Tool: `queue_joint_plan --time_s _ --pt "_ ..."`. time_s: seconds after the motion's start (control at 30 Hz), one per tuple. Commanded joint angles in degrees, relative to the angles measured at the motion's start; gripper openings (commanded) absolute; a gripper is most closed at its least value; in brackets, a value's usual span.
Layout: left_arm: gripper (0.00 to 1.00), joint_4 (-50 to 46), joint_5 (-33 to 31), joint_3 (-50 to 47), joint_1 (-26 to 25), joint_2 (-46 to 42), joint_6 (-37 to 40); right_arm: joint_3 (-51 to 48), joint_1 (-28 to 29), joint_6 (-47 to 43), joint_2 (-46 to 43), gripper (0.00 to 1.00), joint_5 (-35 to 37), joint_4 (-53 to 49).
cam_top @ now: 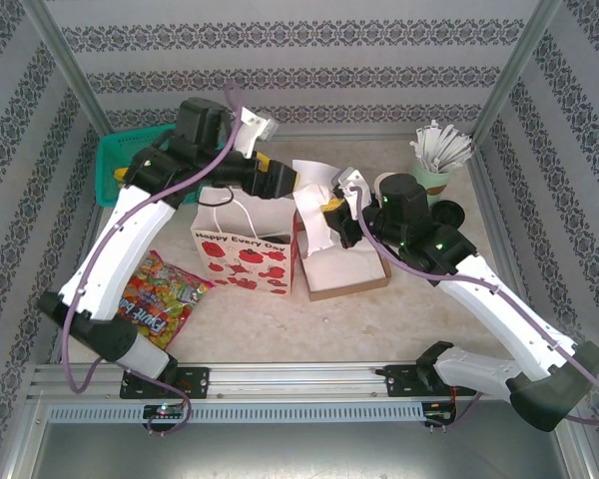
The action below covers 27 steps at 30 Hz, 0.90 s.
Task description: Pack the takeout coffee
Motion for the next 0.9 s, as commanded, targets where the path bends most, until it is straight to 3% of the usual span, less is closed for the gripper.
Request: queue_joint_plan --time_s 0.0,0.1,0.2,0.23,0.27,0.3,0.37,0.5,0.57,0.73,0.87 --pt "0.77 -2.54 1.89 4.75 -1.5 3.59 -3.88 -1.74 0.33 1.28 -1.68 0.0 -2.21 2.53" --pt "0.62 -3.41 2.73 7.42 -2.42 6.92 -4.19 -2.35 0.32 1.99 -1.88 0.0 -2.62 3.21" --pt "0.26 -3.24 5.31 8.59 -2.84 9.08 -4.08 -2.91 0.12 3.59 -1.87 0.0 -2.38 3.9" --pt "0.08 -2.93 5.35 8.77 -2.84 9.53 -4.58 -3.27 -0.32 4.95 -1.89 0.0 -2.36 4.05" --pt "0.0 -2.47 4.59 8.83 -2.91 9.84 -5.3 -3.65 -1.1 7.19 -2.1 0.02 -1.75 3.99" --pt "0.0 -2.22 3.8 8.79 -2.91 10.14 -5.86 -4.3 -2.36 9.44 -2.47 0.08 -1.57 3.73" --pt "0.0 -2.79 4.32 9.44 -2.97 11.59 -6.42 -6.94 -6.18 15.47 -4.4 0.32 -1.38 3.06" --pt "0.0 -6.59 7.78 12.44 -4.15 16.85 -6.74 -13.62 -12.81 24.84 -11.48 0.6 1.96 -1.51" --pt "0.0 -8.68 7.45 14.68 -5.62 19.9 -5.76 -16.82 -15.25 29.39 -15.36 0.97 4.56 -5.56" --pt "0.0 -11.66 7.12 20.12 -8.02 27.98 -3.6 -24.61 -20.81 38.83 -24.32 0.98 6.12 -11.71" --pt "0.0 -11.28 6.08 23.26 -8.11 33.48 -3.4 -27.08 -26.51 41.68 -23.61 0.98 0.78 -14.37"
